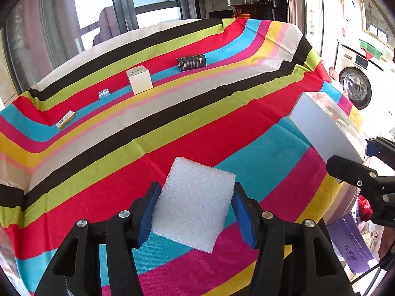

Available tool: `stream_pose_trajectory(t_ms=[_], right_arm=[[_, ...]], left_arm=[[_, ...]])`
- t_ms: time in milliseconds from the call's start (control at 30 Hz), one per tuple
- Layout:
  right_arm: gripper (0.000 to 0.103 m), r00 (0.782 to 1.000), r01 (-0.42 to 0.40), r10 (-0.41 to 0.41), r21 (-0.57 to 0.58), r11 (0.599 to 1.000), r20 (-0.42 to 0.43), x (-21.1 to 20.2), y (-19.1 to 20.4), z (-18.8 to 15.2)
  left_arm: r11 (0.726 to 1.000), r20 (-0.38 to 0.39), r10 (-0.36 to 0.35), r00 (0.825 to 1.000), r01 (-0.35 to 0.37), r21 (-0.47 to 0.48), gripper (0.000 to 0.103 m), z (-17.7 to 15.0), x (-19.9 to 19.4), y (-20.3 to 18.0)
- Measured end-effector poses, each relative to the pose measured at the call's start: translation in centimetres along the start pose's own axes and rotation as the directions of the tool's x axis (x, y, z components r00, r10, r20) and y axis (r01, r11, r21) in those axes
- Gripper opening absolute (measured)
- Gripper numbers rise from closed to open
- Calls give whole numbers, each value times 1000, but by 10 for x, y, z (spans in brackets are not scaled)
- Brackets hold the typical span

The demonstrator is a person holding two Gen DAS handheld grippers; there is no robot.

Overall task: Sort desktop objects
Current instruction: 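Carry the white box and foam block to the cardboard box and release both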

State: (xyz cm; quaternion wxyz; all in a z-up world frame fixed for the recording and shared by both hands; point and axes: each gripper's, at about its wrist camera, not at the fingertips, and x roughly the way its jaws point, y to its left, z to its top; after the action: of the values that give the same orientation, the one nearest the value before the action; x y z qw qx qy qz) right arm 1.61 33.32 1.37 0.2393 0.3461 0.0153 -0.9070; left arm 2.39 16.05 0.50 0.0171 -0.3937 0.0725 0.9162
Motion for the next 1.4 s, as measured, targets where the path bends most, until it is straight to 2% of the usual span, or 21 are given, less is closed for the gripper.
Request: stream_pose_trajectory(t_ms=[267,500,867,1400], right_arm=[[70,999,36,-38,57,998,28,-24,-30,-16],[70,992,109,-115,132,985,42,-55,-66,-37],[70,971,224,-237,280,933,14,-100,-123,-79],[70,923,371,-380,409,834,-63,-147,-182,-135]], left_arm=[[997,-4,-23,1000,23,67,58,6,-5,-30],[976,-3,-104,995,102,193,58,17,-10,-89],[892,-41,-218,975,216,397,58,19,-12,-185],[762,-116,-311,943,321,562,58,-1,-17,-282]])
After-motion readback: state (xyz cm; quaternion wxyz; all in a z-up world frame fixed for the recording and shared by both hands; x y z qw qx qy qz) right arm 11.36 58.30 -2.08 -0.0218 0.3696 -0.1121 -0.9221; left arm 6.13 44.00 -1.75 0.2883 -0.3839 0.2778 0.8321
